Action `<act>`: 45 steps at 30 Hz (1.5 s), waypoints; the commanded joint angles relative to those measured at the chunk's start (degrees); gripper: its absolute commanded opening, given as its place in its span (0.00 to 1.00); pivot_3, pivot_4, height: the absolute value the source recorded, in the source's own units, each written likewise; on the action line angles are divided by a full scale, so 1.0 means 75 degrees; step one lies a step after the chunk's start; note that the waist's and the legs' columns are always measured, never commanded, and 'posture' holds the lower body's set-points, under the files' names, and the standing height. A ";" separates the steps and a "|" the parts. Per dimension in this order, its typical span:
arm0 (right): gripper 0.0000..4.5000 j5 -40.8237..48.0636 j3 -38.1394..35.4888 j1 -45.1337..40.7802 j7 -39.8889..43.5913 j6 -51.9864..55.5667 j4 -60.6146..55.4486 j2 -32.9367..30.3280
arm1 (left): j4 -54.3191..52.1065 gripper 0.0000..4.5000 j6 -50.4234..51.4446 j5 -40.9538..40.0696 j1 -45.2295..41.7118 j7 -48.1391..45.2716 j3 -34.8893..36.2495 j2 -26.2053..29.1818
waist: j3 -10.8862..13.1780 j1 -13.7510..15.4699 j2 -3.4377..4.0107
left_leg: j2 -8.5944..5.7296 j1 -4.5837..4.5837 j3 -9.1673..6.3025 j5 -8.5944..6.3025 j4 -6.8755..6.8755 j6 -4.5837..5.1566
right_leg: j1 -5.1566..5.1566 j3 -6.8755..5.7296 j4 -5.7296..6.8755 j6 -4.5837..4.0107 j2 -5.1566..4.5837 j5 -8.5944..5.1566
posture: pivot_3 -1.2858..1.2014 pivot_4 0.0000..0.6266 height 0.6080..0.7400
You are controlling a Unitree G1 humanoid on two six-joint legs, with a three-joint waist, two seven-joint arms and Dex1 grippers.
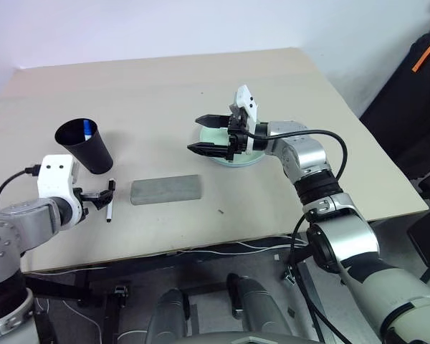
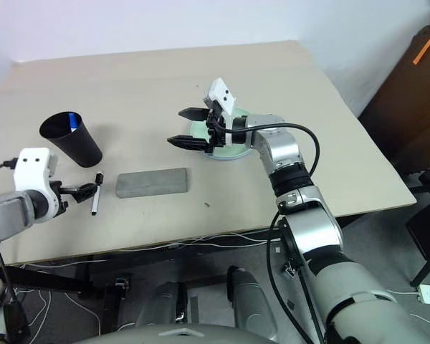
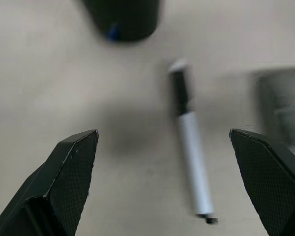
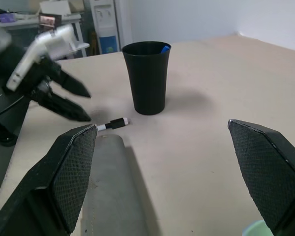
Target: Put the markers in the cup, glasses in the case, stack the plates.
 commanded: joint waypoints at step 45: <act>1.00 0.0395 -0.0190 0.0212 0.0341 0.0591 -0.1062 -0.0140 | -0.0596 0.01 -0.3081 0.2448 -0.0355 -0.3657 -0.0519 -0.0015 | 0.0002 -0.0007 0.0026 | 0.0001 -0.0040 -0.0039 -0.0002 -0.0033 -0.0004 | 0.0041 -0.0001 -0.0271 -0.0004 0.0035 0.0186 | 0.52 0.24 0.95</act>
